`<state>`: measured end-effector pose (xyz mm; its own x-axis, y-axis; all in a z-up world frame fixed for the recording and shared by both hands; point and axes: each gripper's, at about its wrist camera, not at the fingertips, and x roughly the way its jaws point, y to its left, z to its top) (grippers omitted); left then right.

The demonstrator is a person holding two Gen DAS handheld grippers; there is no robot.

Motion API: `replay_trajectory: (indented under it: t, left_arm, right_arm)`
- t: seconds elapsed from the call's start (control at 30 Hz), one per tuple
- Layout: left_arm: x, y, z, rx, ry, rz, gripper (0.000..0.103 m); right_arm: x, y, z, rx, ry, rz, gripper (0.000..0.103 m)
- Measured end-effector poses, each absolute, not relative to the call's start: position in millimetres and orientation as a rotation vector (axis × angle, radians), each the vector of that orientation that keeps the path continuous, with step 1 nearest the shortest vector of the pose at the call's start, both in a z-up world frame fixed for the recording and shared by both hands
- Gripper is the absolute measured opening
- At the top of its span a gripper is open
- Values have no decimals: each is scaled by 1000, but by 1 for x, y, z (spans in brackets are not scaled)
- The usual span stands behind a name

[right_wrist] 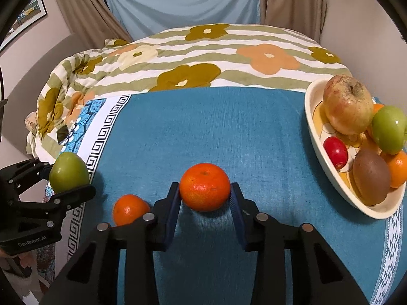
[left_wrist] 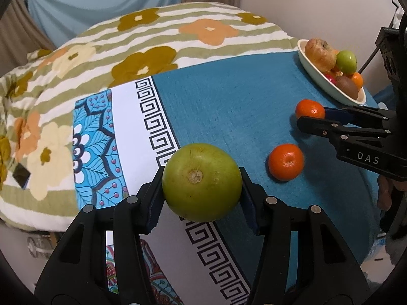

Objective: Organize fruits
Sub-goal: 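Grasp another large green apple with the left tool while the right tool grasps a small mandarin, then carry the green apple and mandarin over the white bowl with both tools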

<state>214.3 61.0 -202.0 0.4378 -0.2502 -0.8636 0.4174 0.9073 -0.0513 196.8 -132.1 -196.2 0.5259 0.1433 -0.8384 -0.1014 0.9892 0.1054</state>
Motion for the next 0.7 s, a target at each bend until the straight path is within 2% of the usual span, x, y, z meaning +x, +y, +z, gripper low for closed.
replay_trajectory:
  t: [0.37, 0.7]
  left_arm:
    - [198, 50, -152, 187, 976, -420, 57]
    - [186, -1, -101, 142, 916, -395, 57]
  right_arm:
    - [174, -144, -160, 62, 958, 124, 35]
    - [154, -195, -118, 85, 923, 135, 35]
